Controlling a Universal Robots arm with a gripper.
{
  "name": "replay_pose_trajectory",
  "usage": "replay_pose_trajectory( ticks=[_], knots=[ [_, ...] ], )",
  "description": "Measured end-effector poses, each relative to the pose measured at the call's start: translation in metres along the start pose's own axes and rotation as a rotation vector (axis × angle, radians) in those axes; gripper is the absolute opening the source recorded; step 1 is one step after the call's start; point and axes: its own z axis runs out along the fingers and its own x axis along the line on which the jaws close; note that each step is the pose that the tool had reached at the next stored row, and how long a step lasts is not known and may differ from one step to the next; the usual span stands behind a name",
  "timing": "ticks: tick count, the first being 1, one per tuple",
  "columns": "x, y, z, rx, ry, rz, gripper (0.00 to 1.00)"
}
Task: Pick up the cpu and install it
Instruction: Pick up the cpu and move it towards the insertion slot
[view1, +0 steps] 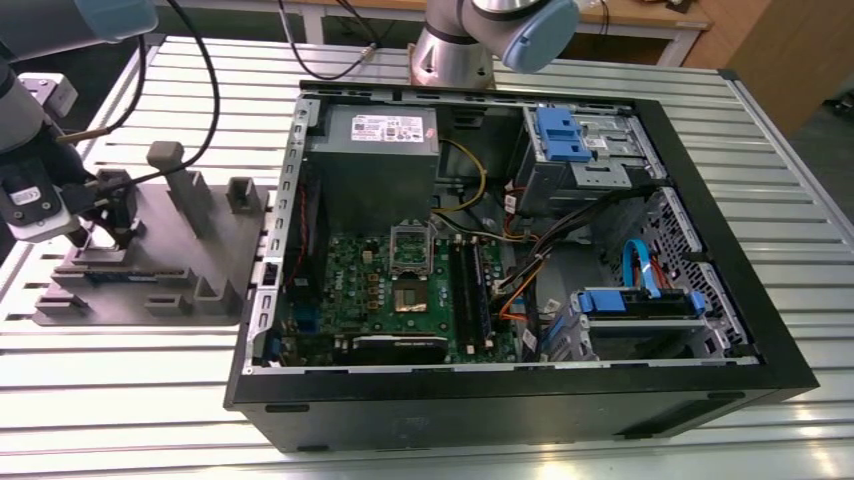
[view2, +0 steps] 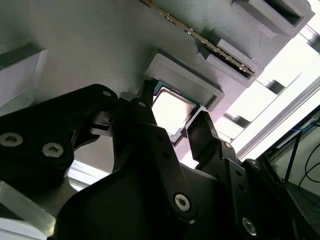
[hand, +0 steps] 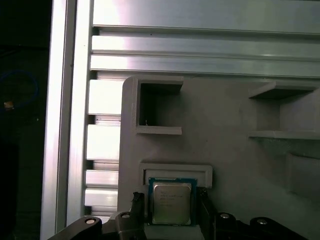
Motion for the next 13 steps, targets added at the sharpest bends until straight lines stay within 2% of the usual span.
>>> replay_pose_trajectory(
  ticks=[2,9,10,11,13],
  knots=[
    [0.0000,0.0000,0.0000,0.0022,-0.0013,0.000,0.55],
    [0.0000,0.0000,0.0001,0.0023,-0.0012,0.000,0.55],
    [0.0000,0.0000,0.0002,0.0024,-0.0012,0.000,0.53],
    [0.0000,0.0000,0.0002,0.0024,-0.0011,0.000,0.47],
    [0.0000,0.0000,0.0002,0.0023,-0.0012,0.000,0.47]
  ],
)
